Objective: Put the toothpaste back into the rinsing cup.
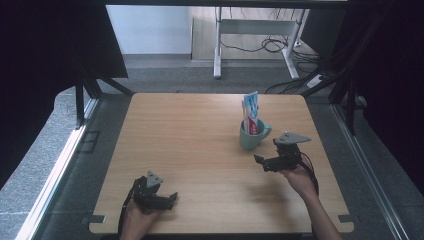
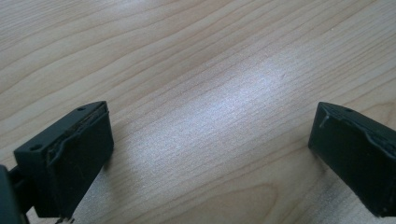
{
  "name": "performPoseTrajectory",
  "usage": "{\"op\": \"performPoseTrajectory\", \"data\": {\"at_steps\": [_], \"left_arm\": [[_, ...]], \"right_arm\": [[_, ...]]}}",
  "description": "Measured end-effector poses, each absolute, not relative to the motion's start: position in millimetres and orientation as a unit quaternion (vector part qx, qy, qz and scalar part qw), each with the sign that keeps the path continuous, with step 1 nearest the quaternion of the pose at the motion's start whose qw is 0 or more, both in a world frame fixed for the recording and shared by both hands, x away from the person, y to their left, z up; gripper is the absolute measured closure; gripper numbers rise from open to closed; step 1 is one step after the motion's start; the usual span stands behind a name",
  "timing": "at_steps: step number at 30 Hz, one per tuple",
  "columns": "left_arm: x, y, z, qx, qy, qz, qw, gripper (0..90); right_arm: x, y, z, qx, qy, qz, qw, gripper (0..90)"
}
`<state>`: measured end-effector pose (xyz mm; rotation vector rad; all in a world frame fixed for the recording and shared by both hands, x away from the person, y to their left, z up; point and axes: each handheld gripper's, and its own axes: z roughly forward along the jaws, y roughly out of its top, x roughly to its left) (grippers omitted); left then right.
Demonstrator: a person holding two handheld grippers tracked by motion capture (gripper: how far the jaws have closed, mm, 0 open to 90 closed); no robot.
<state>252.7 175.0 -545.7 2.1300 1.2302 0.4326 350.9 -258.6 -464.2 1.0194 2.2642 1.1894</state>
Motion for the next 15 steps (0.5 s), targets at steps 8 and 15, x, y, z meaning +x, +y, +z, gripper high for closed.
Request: {"op": "performPoseTrajectory", "data": {"at_steps": [8,15], "left_arm": [[253,175,-546,0.810,0.467,0.164,0.316,0.0],[253,175,-546,0.810,0.467,0.164,0.316,0.0]], "right_arm": [[333,-263,-472,0.361,0.812,0.416,0.192,0.8],[320,-266,-482,0.364,0.814,0.413,0.185,0.8]]}}
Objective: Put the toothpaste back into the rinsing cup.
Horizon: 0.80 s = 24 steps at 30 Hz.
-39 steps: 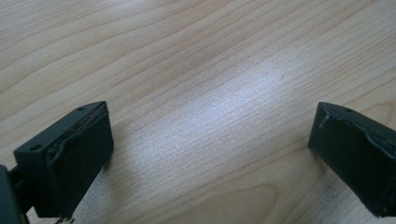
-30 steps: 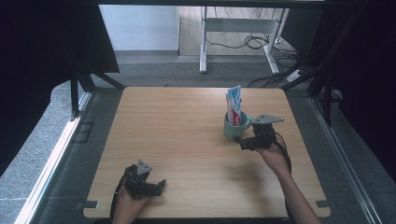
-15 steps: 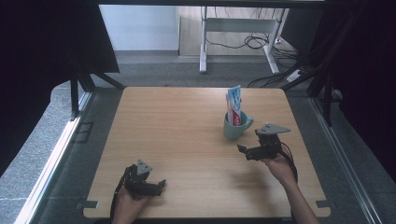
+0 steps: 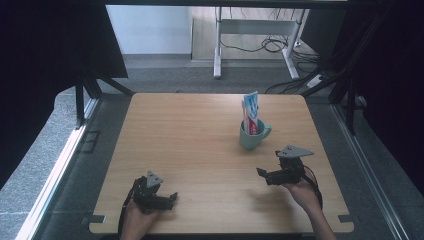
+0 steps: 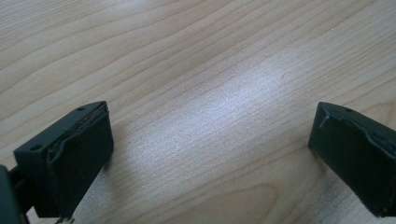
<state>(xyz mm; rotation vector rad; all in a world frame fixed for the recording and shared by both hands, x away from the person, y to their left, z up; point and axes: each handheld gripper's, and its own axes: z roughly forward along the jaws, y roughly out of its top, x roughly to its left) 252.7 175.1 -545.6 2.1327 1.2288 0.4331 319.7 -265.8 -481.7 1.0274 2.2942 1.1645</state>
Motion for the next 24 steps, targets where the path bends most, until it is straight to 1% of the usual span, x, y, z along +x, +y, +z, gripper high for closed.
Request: {"op": "performPoseTrajectory", "data": {"at_steps": [13,18,24], "left_arm": [[253,175,-546,0.810,0.467,0.165,0.316,0.0],[253,175,-546,0.811,0.465,0.165,0.316,0.0],[253,175,-546,0.810,0.465,0.165,0.316,0.0]], "right_arm": [[300,-267,-500,0.367,0.820,0.403,0.174,0.7],[293,-269,-510,0.374,0.821,0.402,0.156,0.9],[287,-269,-522,0.377,0.826,0.391,0.148,0.8]]}}
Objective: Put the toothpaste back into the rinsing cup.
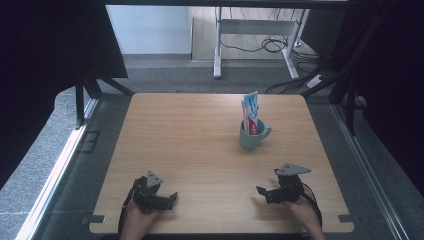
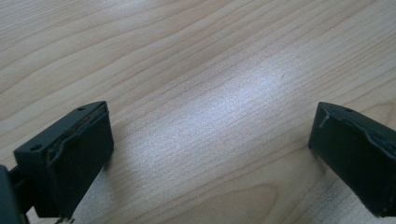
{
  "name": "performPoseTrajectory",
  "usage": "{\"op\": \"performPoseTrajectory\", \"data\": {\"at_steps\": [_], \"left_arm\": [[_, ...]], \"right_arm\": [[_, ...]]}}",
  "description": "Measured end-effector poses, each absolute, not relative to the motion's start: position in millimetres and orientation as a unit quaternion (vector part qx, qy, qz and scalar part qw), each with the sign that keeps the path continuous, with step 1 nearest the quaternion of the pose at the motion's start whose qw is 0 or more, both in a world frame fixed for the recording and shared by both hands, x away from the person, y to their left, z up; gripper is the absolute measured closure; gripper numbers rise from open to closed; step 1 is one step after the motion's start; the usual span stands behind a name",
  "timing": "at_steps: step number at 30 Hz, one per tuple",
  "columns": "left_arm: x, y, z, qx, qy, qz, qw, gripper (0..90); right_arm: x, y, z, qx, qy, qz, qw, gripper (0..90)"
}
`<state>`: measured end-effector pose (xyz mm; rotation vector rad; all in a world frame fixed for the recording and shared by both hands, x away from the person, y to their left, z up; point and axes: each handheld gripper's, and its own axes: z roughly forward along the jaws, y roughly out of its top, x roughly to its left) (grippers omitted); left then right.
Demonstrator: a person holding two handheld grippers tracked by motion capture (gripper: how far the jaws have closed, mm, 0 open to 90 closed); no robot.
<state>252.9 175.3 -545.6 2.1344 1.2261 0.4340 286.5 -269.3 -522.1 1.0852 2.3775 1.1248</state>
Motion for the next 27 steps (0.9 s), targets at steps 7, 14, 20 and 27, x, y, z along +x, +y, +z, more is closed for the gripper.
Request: {"op": "performPoseTrajectory", "data": {"at_steps": [7,14,20,27], "left_arm": [[253,175,-546,0.810,0.466,0.165,0.316,0.0],[253,175,-546,0.811,0.465,0.165,0.315,0.0],[253,175,-546,0.810,0.465,0.165,0.315,0.0],[253,175,-546,0.810,0.466,0.165,0.315,0.0]], "right_arm": [[282,-271,-532,0.384,0.830,0.379,0.142,0.8],[279,-275,-542,0.389,0.835,0.364,0.139,0.0],[276,-278,-543,0.390,0.836,0.357,0.146,0.0],[274,-275,-543,0.390,0.840,0.343,0.160,0.0]]}}
